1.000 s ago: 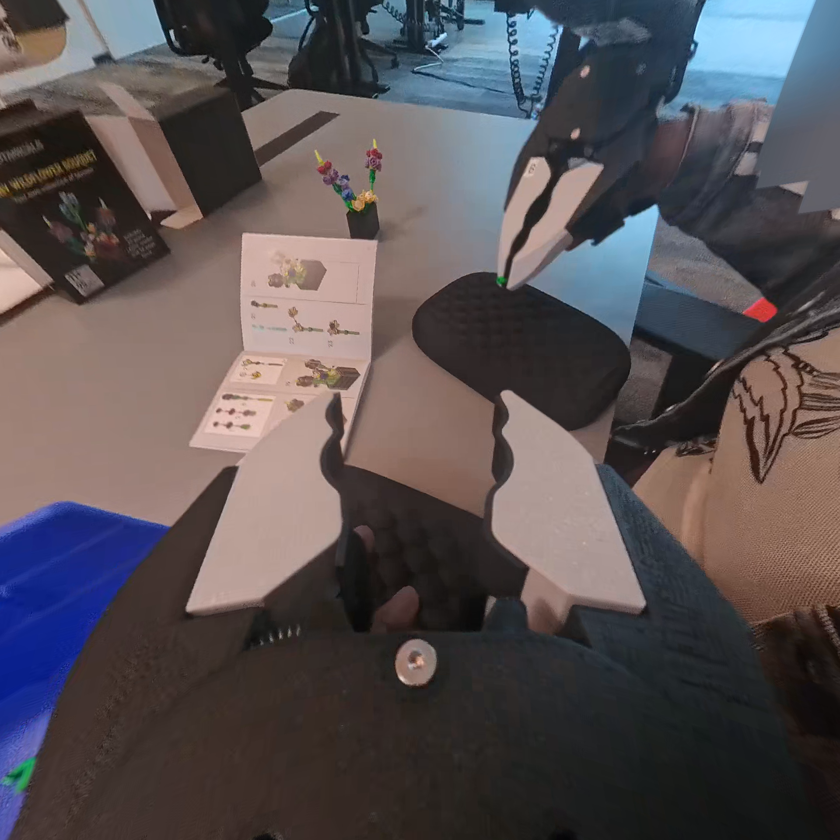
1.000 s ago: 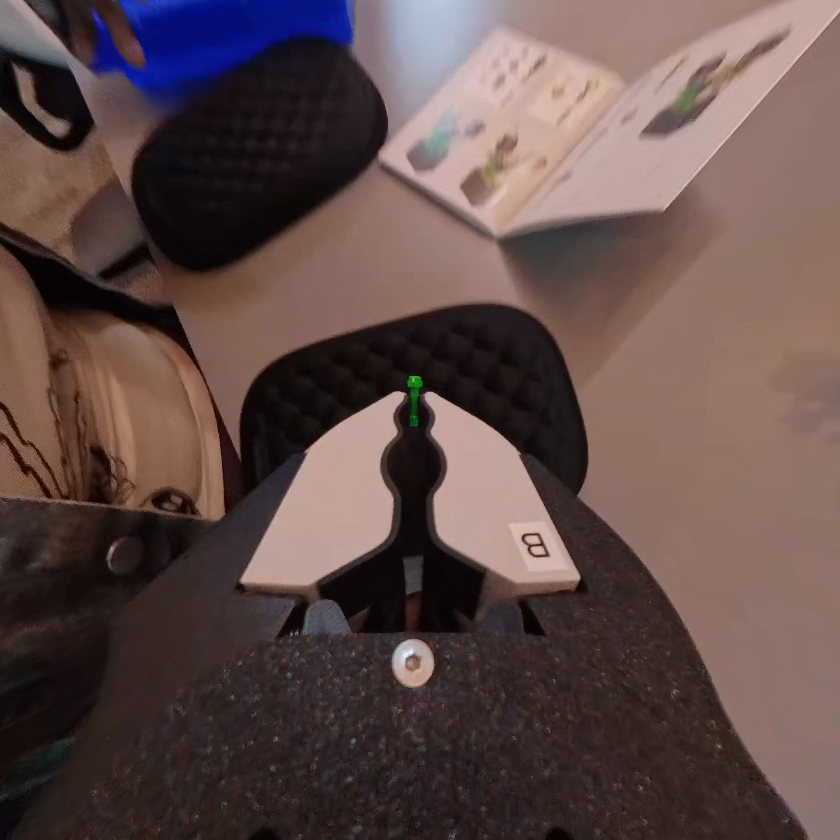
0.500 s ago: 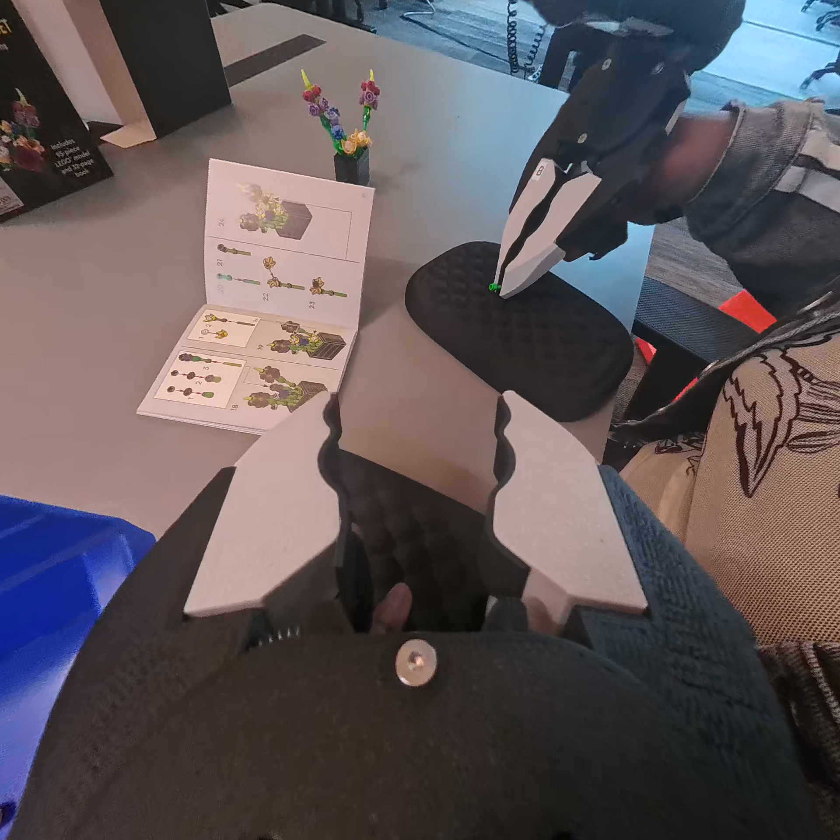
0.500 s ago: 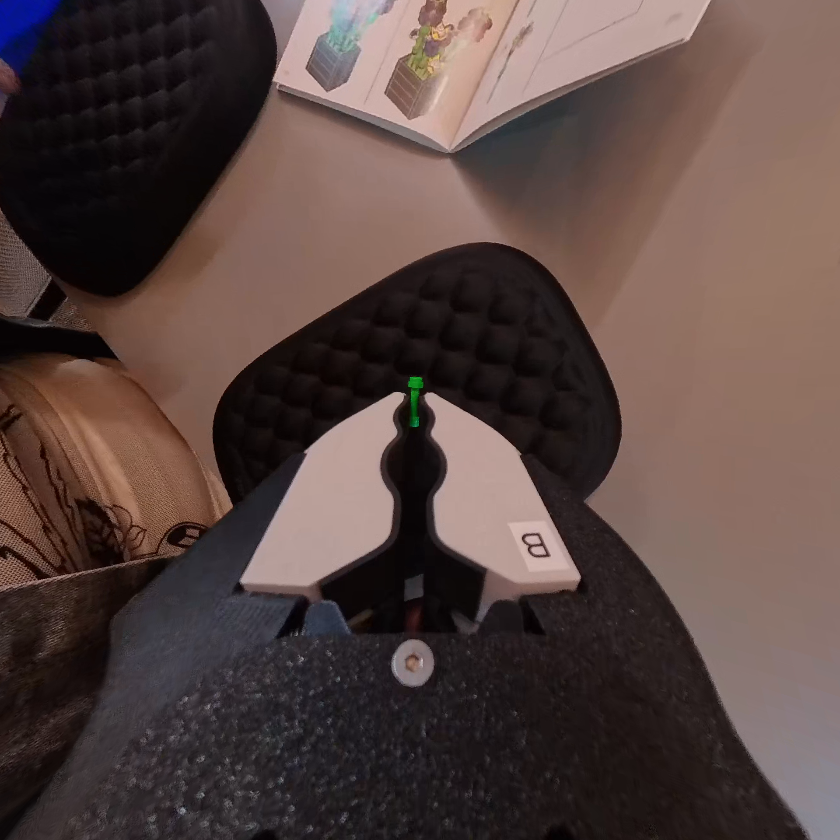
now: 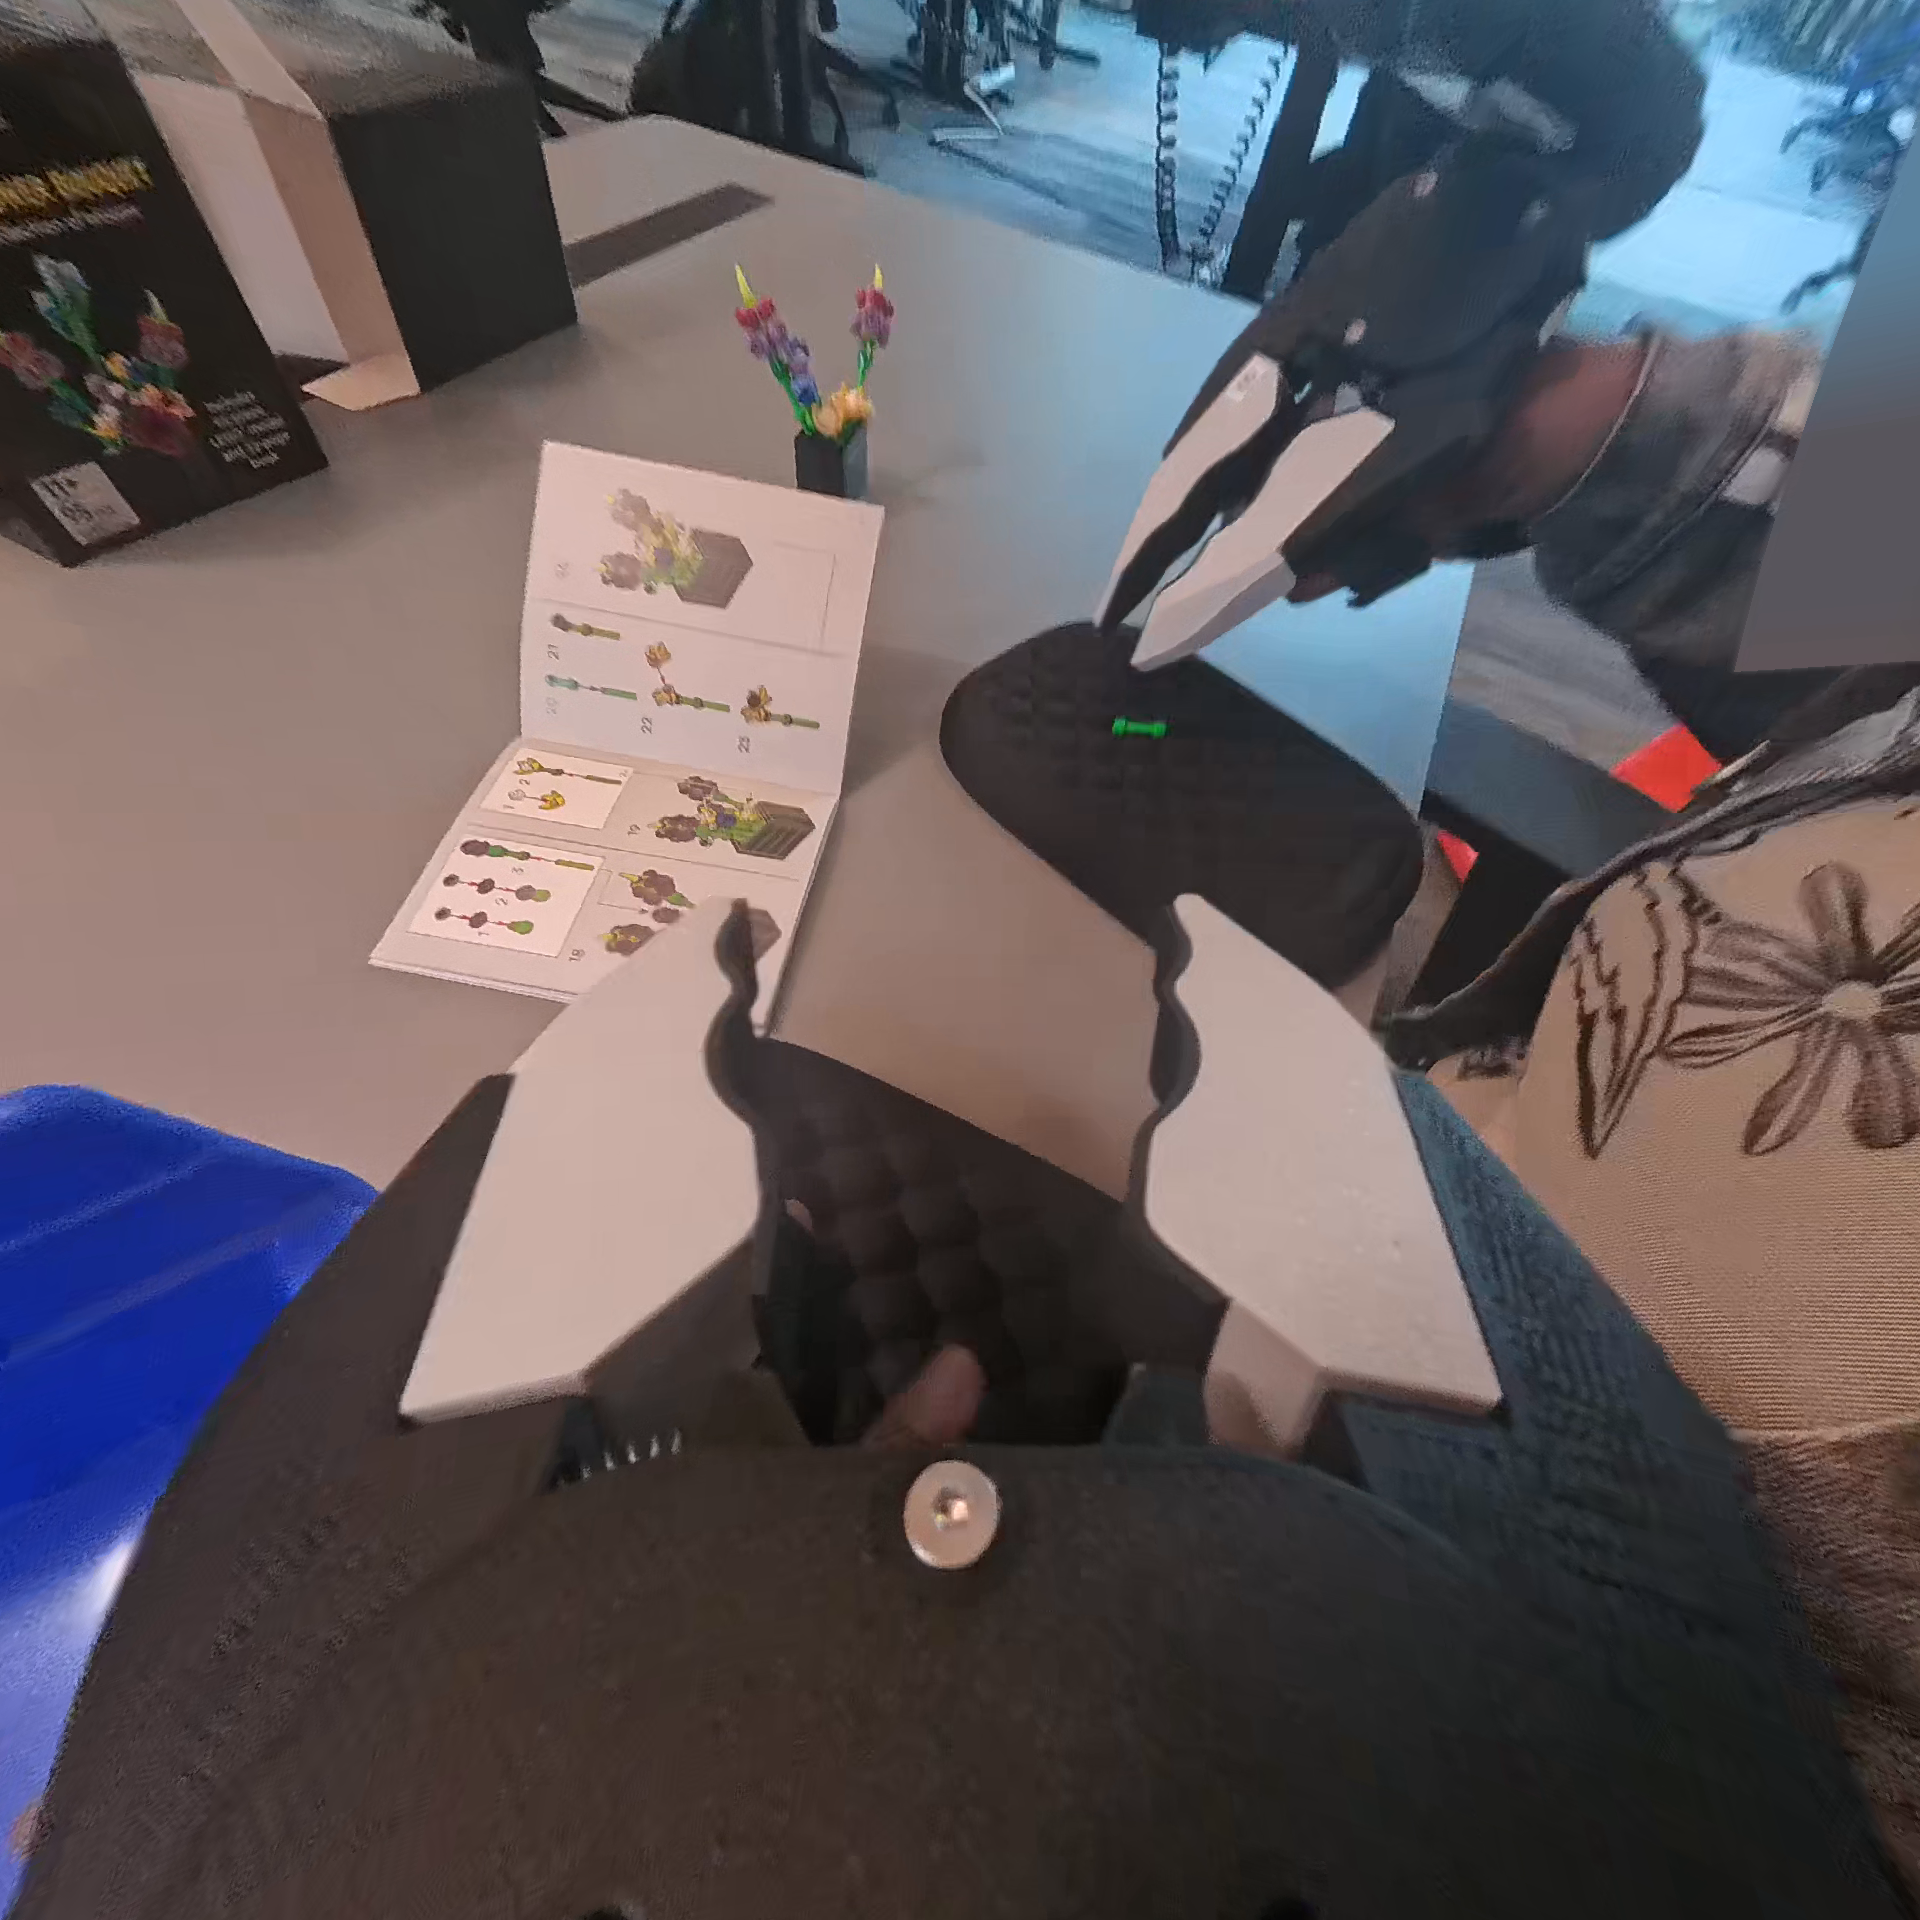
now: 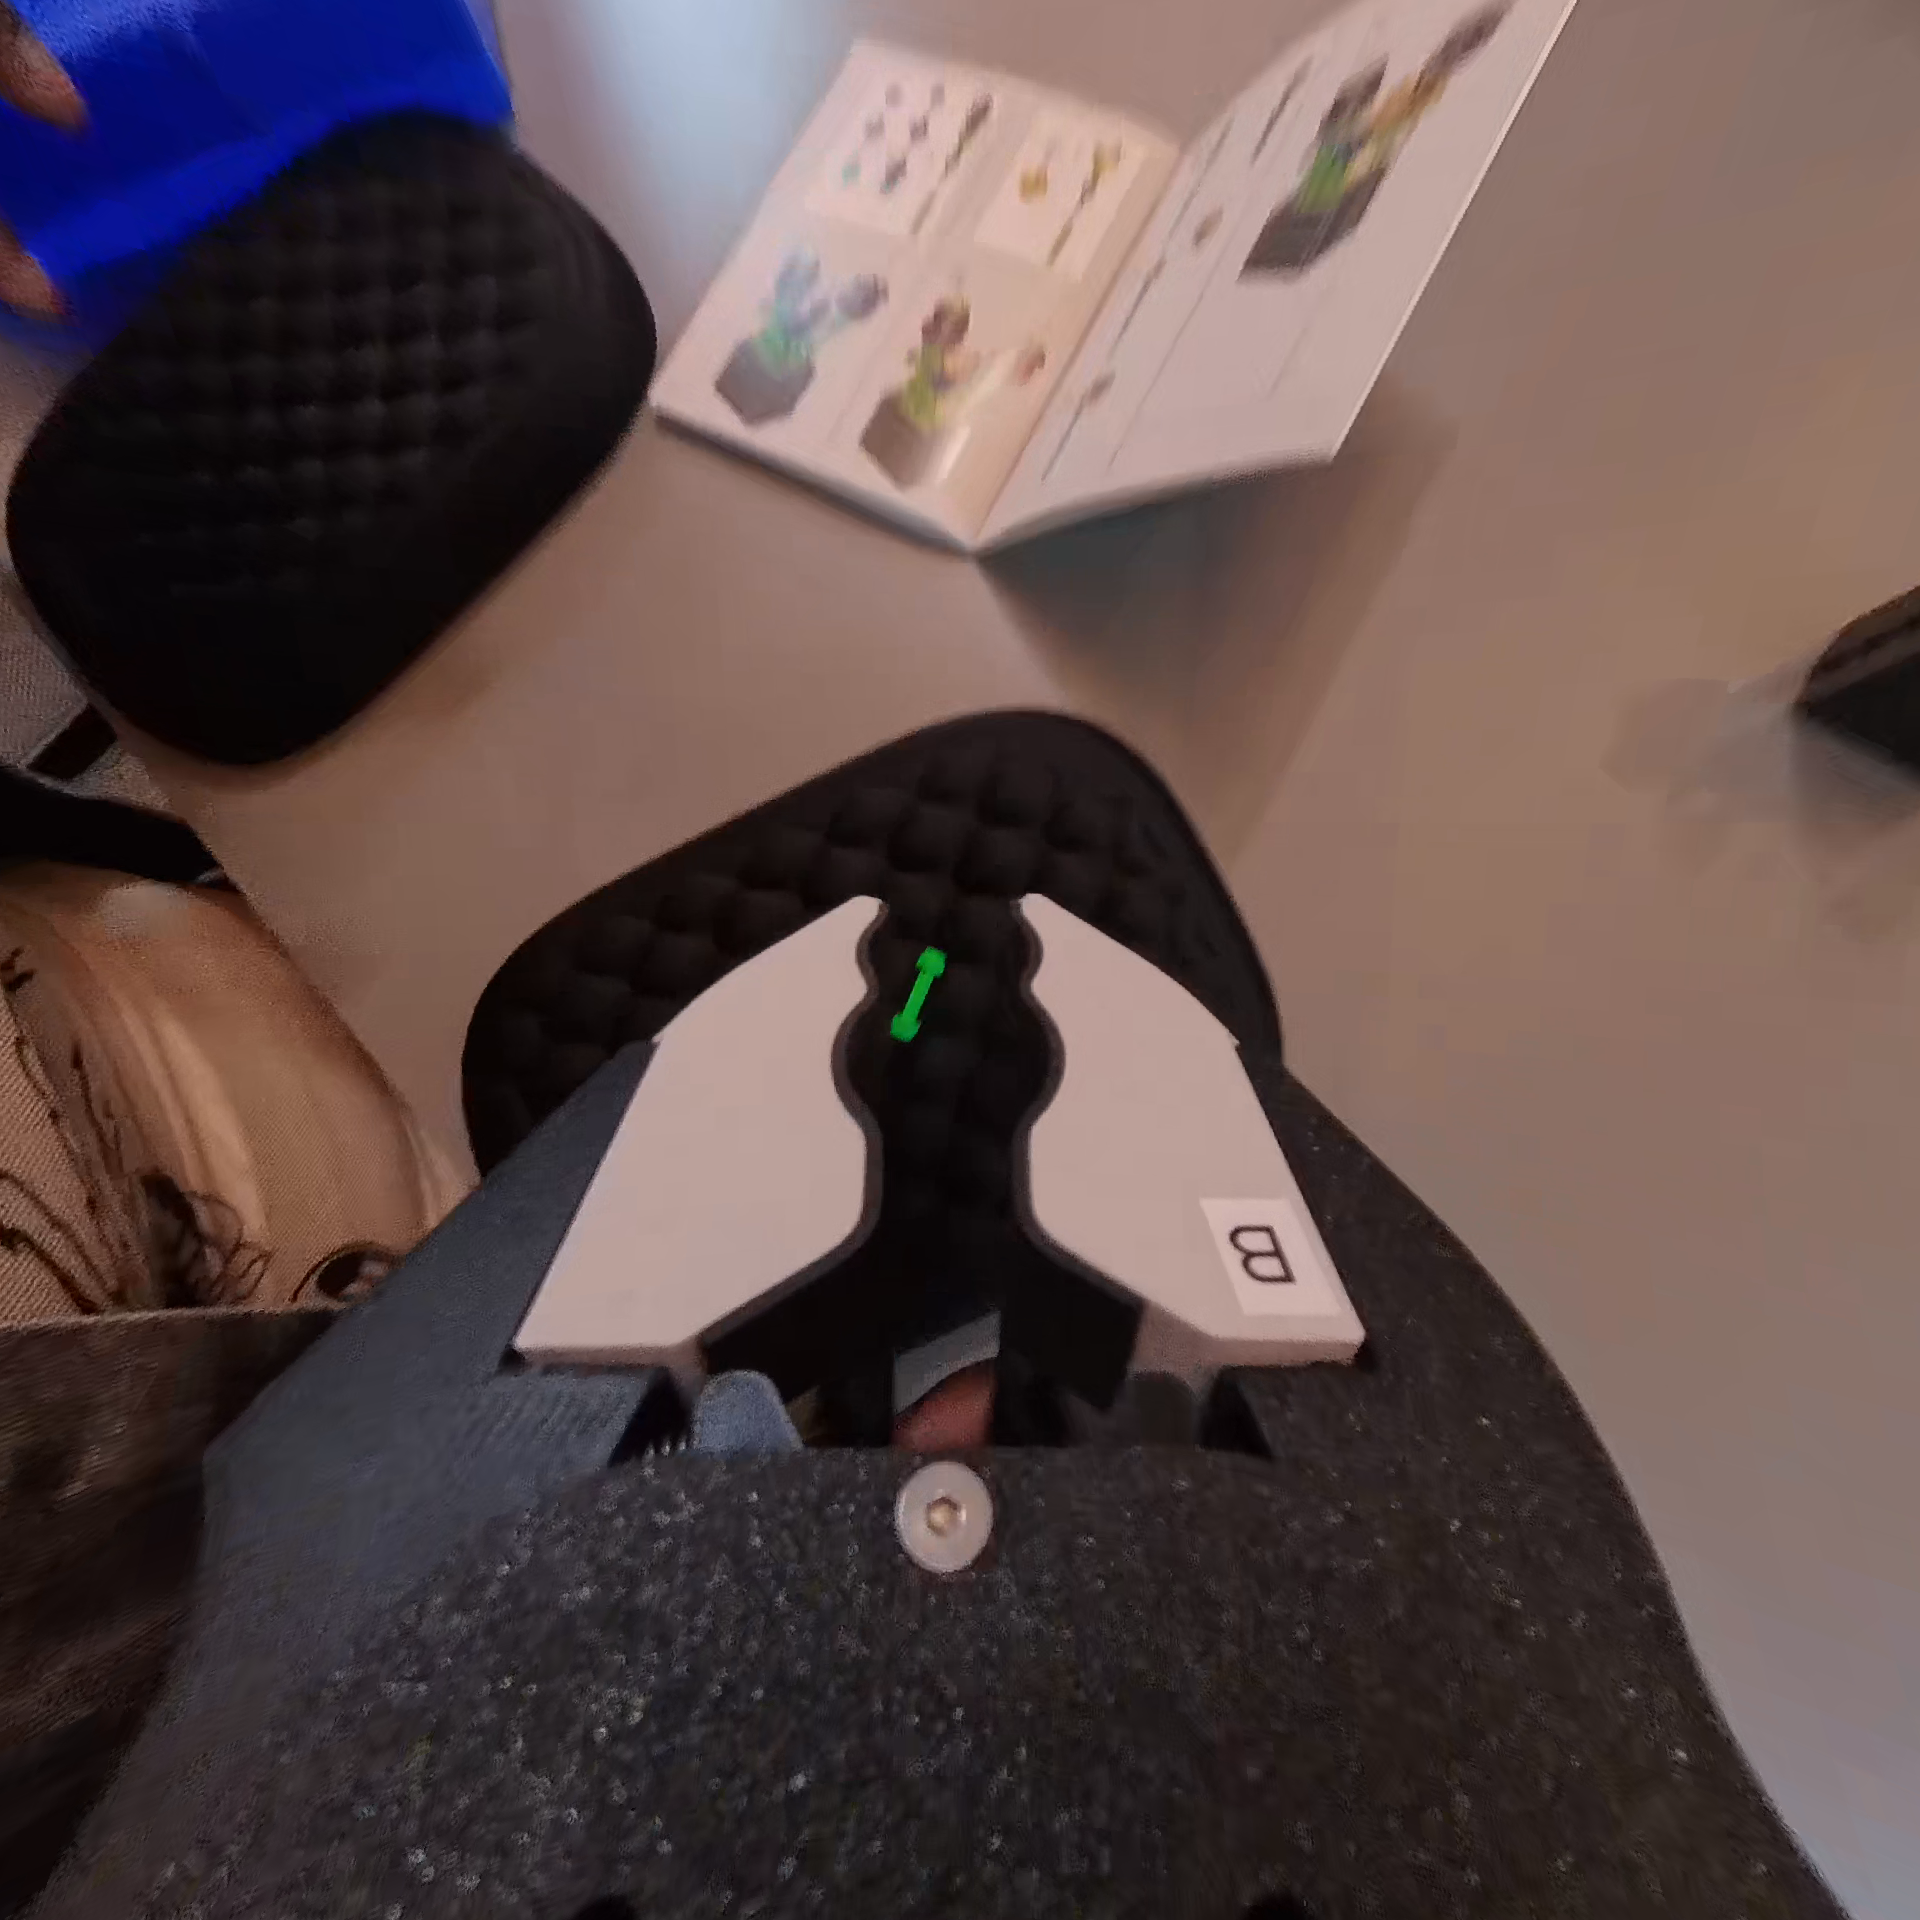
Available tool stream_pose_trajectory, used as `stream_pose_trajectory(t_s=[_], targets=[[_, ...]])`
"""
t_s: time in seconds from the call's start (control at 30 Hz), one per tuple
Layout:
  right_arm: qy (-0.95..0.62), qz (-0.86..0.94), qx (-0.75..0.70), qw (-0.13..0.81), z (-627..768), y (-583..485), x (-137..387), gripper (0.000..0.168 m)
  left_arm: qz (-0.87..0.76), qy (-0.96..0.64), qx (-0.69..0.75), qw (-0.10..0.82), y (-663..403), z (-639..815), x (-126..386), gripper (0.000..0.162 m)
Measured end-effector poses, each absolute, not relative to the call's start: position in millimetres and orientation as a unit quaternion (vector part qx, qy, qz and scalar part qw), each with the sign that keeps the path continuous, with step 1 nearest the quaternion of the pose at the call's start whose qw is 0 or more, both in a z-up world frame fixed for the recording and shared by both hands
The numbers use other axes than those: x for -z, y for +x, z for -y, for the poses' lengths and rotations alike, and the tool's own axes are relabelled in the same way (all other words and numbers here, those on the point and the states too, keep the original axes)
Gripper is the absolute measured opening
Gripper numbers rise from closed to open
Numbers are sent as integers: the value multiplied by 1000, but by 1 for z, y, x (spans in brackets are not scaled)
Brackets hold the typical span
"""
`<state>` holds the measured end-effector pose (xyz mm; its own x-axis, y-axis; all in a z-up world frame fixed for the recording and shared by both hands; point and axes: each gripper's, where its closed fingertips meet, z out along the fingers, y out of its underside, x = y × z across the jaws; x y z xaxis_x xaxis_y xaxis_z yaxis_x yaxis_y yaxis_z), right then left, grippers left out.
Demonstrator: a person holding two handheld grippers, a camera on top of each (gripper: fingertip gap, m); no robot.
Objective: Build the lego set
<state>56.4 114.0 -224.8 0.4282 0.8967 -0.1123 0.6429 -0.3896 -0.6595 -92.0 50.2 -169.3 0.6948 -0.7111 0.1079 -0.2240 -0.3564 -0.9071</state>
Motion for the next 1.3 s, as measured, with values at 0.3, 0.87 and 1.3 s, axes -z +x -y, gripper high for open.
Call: stream_pose_trajectory(t_s=[0.3,0.87,1.3], targets=[[-766,473,-248,357,-134,45,212,57,-258,-791,270,485,-135,-39,130,75],[-780,451,-250,354,-142,49,225,65,-381,-877,77,283,-284,-46,192,57],[-792,439,-246,347,-145,55,231,64,-548,-819,59,161,-308,-45,249,33]])
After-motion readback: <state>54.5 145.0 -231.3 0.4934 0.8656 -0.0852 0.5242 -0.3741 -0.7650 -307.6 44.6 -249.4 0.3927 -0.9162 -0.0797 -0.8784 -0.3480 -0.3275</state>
